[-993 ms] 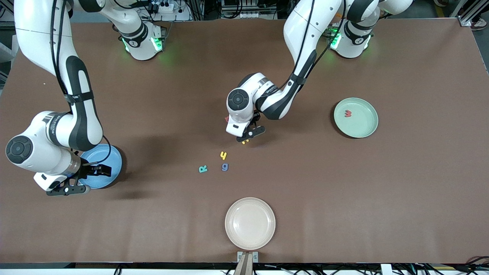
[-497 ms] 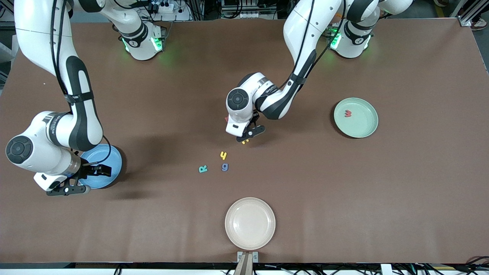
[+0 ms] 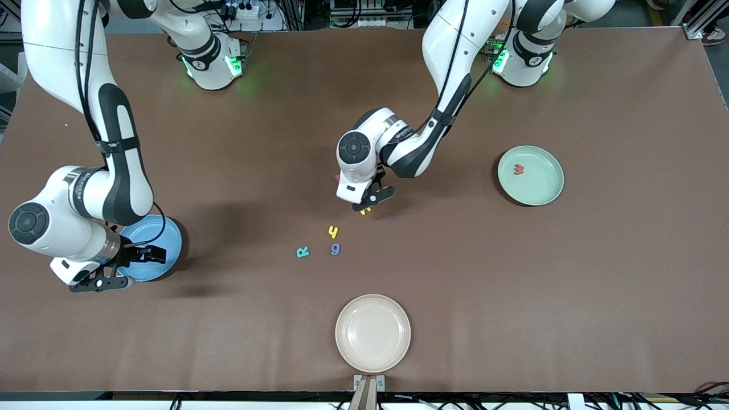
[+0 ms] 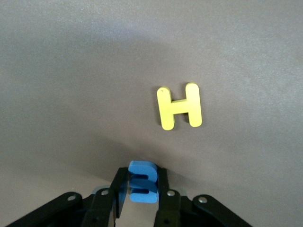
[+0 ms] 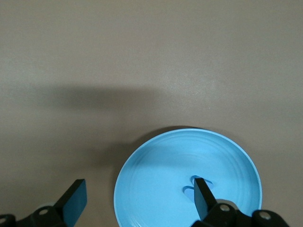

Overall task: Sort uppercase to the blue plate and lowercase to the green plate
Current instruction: 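Lower the left gripper and grasp the blue foam E, then carry the blue E to the green plate while the right gripper reaches the H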

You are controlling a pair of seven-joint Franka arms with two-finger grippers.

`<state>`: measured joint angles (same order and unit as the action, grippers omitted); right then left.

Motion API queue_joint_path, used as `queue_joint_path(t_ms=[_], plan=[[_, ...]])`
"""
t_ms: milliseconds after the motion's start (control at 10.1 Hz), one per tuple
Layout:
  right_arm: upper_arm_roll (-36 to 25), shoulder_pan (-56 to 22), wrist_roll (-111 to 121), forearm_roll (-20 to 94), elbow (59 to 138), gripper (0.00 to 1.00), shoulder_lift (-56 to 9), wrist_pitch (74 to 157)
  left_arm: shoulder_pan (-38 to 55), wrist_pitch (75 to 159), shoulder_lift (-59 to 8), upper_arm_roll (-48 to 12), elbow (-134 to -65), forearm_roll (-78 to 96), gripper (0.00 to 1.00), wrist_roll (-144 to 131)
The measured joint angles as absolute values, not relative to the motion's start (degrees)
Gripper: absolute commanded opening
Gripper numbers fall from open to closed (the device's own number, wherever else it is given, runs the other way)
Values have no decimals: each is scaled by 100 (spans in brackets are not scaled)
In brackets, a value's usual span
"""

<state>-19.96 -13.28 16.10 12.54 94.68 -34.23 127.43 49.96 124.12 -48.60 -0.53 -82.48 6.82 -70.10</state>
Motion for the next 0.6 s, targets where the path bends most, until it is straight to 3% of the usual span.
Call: queue_joint_path(t_ms=[397, 596], plan=[[-1983, -1399, 1463, 1254, 9463, 100, -3426, 12743, 4997, 12413, -4866, -53, -8241, 685, 31, -7065], [-1977, -1534, 1239, 1254, 9451, 100, -3436, 12744, 5000, 12412, -4879, -54, -8223, 686, 24, -7117]])
